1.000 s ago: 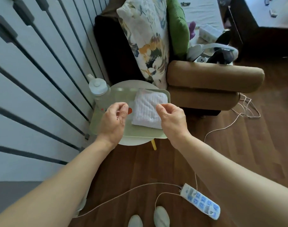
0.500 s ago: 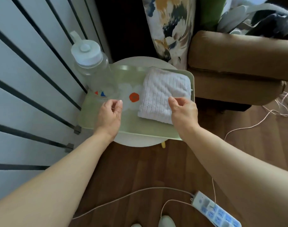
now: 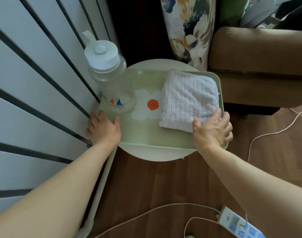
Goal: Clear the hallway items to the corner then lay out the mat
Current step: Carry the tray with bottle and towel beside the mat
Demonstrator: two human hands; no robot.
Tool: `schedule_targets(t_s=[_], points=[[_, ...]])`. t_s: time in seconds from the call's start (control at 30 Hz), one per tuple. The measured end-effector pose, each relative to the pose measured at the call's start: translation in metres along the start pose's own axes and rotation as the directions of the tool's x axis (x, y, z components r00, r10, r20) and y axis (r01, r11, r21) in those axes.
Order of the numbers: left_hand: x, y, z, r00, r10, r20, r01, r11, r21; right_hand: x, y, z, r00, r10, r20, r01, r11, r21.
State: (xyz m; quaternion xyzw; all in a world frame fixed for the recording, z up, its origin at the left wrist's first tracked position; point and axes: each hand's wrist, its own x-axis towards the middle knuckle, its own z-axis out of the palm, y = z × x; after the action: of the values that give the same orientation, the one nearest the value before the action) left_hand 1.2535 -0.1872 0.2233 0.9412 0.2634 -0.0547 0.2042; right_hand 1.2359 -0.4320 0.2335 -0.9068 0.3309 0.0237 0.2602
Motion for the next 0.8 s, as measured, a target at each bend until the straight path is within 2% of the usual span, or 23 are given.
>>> schedule_targets(t_s=[0.07,0.23,0.33,0.47,0.63,0.8], points=[[0.006,-0.001,0.003,0.999,-0.019,0.038,0.019,1.0,0.013,0.005,0.003,0.006,0.998,0.053,0.039,-0.051,0.997,-0.055],[0.017,0.002,0.004,0.998,-0.046,0.03,0.046,0.999,0.0,0.013,0.0,0.015,0.993,0.11,0.047,-0.104,0.989,-0.106],[0.025,0.003,0.005,0.999,-0.036,0.028,0.037,0.999,-0.027,0.019,0.001,0.015,0.991,0.12,0.055,-0.115,0.989,-0.092],[0.029,0.009,0.006,0.995,-0.104,0.012,0.104,0.995,0.0,0.026,0.003,0.016,0.995,0.103,-0.001,-0.103,0.994,-0.033],[0.037,0.018,0.004,0.975,-0.224,-0.004,0.223,0.971,-0.082,0.04,0.009,0.015,0.994,0.095,-0.059,-0.091,0.993,0.078],[0.032,0.017,0.012,0.956,-0.292,-0.038,0.276,0.932,-0.234,0.039,0.024,0.016,0.995,0.011,-0.095,-0.007,0.999,0.049]])
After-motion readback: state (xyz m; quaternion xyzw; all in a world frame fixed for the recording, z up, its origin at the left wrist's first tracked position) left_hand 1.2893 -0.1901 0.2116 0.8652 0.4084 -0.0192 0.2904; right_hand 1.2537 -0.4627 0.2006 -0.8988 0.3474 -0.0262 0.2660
